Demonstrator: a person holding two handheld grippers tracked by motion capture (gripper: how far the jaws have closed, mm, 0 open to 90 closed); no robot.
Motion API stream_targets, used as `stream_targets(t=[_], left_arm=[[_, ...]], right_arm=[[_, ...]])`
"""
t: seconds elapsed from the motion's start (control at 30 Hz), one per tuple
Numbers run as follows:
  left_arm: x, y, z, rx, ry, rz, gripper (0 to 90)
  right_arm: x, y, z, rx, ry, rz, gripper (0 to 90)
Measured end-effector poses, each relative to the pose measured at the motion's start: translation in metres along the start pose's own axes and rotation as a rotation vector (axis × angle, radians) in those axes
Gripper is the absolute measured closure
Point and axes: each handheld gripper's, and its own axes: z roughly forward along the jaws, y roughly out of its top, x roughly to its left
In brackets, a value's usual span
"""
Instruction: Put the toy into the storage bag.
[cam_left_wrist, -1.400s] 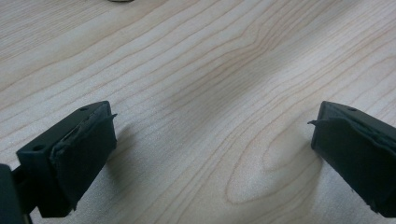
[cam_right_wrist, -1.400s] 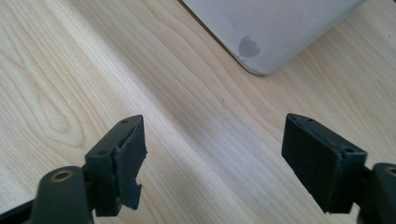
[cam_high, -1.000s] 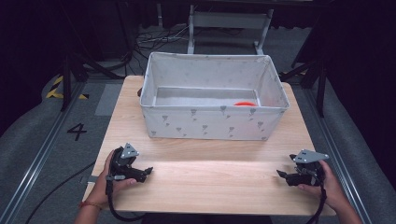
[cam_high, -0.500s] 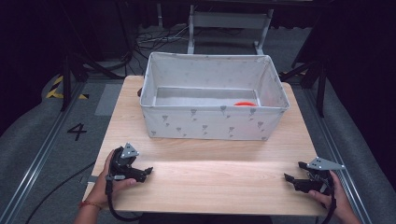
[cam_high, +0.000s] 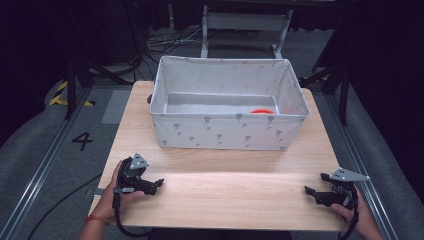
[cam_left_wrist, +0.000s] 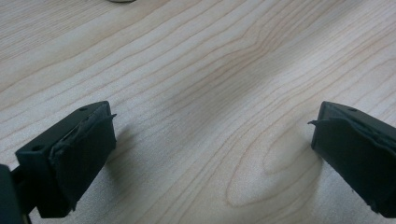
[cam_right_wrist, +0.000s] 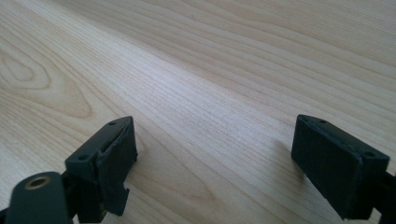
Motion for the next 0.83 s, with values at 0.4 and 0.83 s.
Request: stream_targets(t=[0.4, 0.83], left_arm=[[-0.0005, -0.0001, 0.0001, -0.001, 0.002, -0.006, 0.1], [0.0003, 0.0036, 0.0034, -0.002, 0.033, -0.046, 0.1]], right_arm=[[-0.0001, 0.0000, 0.0000, 0.000, 0.001, 0.000, 14.4], [-0.0005, 0.0002, 0.0002, 0.001, 0.003, -0.003, 14.2]])
